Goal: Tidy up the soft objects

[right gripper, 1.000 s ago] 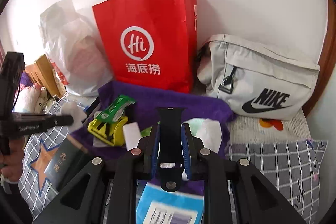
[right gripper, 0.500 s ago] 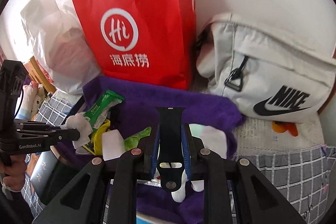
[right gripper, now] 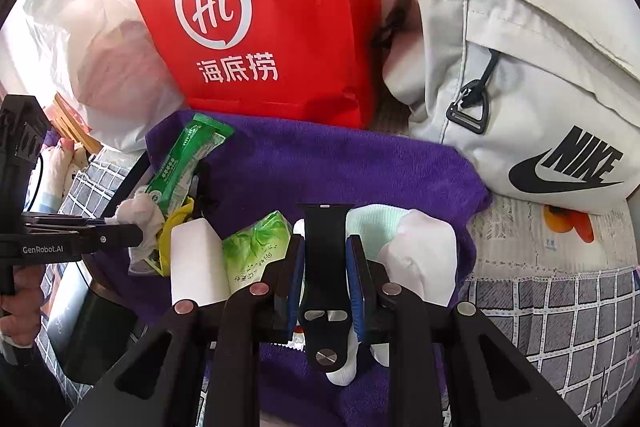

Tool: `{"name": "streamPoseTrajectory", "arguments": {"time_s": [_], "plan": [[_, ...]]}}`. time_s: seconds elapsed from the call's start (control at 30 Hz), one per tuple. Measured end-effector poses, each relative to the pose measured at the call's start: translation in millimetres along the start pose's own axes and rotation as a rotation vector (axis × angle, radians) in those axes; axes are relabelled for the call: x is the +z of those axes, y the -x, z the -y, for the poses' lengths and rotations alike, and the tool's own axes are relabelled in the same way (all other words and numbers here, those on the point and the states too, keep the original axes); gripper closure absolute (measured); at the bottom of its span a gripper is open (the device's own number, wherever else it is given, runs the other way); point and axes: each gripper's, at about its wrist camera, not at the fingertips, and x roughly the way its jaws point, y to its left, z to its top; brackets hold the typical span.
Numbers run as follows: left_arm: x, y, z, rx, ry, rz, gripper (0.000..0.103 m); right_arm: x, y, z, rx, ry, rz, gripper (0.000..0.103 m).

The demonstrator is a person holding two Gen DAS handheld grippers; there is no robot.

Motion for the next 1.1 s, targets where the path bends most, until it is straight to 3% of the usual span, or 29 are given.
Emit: {"name": "streamPoseTrajectory", "arguments": {"time_s": [0.07, 0.13, 0.2, 0.33, 0.4, 0.5, 0.77, 1.1], "plan": [[-0.4, 2.8, 0.1, 0.010, -0.004, 0.008, 0.069, -0.1, 1.9, -1.7, -0.001, 0.007, 0.005, 0.079], [-0.7, 6.6, -0.6, 0.017, -0.012, 0.015, 0.053, 0.2, 4.6, -3.4, 0.001, 0.014, 0.014, 0.072], [-1.6, 13.4, 0.4, 0.040, -0.025, 0.037, 0.050, 0.5, 8.1, -4.2, -0.001, 0.021, 0.025, 0.063], [-3.6, 23.2, 0.9, 0.097, -0.038, 0.056, 0.046, 3.2, 15.8, -3.8, -0.002, 0.006, 0.046, 0.059], [-5.6, 28.8, 2.2, 0.115, -0.051, 0.064, 0.043, 3.8, 20.5, -2.7, 0.000, -0.006, 0.053, 0.051], [-9.8, 38.3, 1.8, 0.144, -0.050, 0.083, 0.042, 3.2, 29.8, -5.5, -0.009, -0.006, 0.071, 0.049], [-27.5, 67.8, 3.6, 0.138, -0.036, 0.110, 0.041, -7.1, 64.5, -18.5, -0.039, 0.016, 0.093, 0.045], [-69.7, 122.2, 37.9, 0.156, -0.100, 0.205, 0.041, -41.4, 122.4, -50.1, -0.105, 0.031, 0.112, 0.045]]}}
